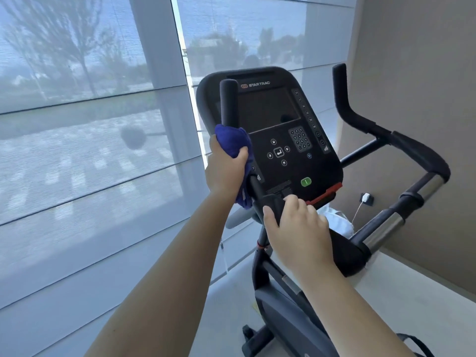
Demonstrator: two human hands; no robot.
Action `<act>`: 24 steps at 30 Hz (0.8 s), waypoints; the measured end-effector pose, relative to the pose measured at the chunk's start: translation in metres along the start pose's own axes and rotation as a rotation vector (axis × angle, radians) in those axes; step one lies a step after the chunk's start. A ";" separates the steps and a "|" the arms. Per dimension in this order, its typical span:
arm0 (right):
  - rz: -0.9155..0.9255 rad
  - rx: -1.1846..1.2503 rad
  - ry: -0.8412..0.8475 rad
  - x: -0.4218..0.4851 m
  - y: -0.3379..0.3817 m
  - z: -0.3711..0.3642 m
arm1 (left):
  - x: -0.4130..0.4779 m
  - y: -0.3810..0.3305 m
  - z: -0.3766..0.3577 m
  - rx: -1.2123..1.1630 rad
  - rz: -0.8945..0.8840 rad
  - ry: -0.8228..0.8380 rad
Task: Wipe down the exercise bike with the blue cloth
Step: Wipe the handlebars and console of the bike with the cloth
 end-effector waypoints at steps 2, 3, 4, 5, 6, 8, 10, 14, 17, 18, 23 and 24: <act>-0.007 0.013 0.010 0.000 0.001 0.002 | -0.010 0.004 -0.001 -0.031 0.044 0.014; -0.010 0.018 0.028 0.000 0.001 0.002 | -0.015 0.005 -0.001 -0.040 0.058 0.018; -0.012 0.022 0.048 0.000 0.000 0.001 | -0.021 0.005 -0.001 -0.048 0.070 0.019; -0.012 0.026 0.056 0.000 0.000 0.001 | -0.026 0.006 -0.001 -0.058 0.080 0.018; -0.012 0.028 0.056 0.000 0.000 0.002 | -0.031 0.006 -0.001 -0.067 0.086 0.017; -0.011 0.030 0.053 -0.001 0.000 0.003 | -0.041 0.006 -0.001 -0.077 0.077 0.028; -0.009 0.041 0.037 -0.001 0.000 0.002 | -0.050 0.007 -0.001 -0.073 0.044 0.049; -0.019 0.046 0.065 -0.001 -0.001 0.001 | -0.062 0.008 0.001 -0.037 0.014 0.075; -0.019 0.063 0.061 -0.001 -0.002 0.002 | -0.068 0.010 0.002 -0.014 -0.010 0.113; -0.020 0.062 0.065 -0.001 -0.001 0.002 | -0.069 0.011 0.002 -0.014 -0.020 0.130; -0.049 0.048 0.076 0.000 -0.001 0.002 | -0.077 0.014 0.009 -0.029 -0.063 0.189; -0.059 0.048 0.068 0.000 -0.001 0.002 | -0.079 0.015 0.011 -0.042 -0.064 0.195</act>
Point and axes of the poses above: each hand's wrist, its own x-axis towards the middle knuckle, its own z-axis out of the back of the hand, y = z × x, the point moved 6 cm from there along x, towards the middle knuckle
